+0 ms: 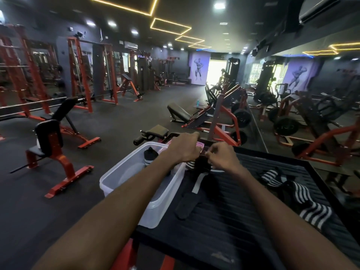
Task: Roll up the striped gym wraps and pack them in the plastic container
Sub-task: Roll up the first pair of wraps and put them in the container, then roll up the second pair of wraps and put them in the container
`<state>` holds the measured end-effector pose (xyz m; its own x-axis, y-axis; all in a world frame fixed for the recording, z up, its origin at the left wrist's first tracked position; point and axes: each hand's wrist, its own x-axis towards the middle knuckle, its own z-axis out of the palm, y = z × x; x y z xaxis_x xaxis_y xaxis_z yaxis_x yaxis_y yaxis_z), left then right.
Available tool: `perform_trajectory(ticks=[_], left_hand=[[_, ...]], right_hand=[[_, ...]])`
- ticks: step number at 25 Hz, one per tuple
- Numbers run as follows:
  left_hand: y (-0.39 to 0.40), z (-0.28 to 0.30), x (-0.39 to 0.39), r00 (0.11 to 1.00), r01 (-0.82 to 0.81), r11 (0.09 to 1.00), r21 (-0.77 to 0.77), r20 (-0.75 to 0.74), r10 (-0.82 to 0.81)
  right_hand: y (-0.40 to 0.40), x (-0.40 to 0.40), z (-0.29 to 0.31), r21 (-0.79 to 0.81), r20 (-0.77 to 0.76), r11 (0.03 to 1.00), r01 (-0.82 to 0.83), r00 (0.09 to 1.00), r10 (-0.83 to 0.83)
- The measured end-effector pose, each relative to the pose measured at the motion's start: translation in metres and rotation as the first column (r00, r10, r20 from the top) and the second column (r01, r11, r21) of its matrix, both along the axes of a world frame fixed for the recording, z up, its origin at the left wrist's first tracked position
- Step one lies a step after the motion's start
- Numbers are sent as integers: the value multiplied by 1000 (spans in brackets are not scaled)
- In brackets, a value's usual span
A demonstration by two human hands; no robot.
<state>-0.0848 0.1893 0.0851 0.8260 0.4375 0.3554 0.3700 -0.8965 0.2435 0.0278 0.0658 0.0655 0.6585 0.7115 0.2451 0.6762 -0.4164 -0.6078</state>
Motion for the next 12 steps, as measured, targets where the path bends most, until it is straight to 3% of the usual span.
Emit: perform_trajectory(ticks=[8, 12], left_hand=[[-38, -28, 46, 977, 41, 999, -23, -208, -44], [-46, -49, 65, 948, 25, 995, 100, -318, 8]], right_hand=[[-71, 32, -57, -63, -220, 986, 151, 962, -161], [-85, 44, -70, -40, -237, 984, 175, 955, -179]])
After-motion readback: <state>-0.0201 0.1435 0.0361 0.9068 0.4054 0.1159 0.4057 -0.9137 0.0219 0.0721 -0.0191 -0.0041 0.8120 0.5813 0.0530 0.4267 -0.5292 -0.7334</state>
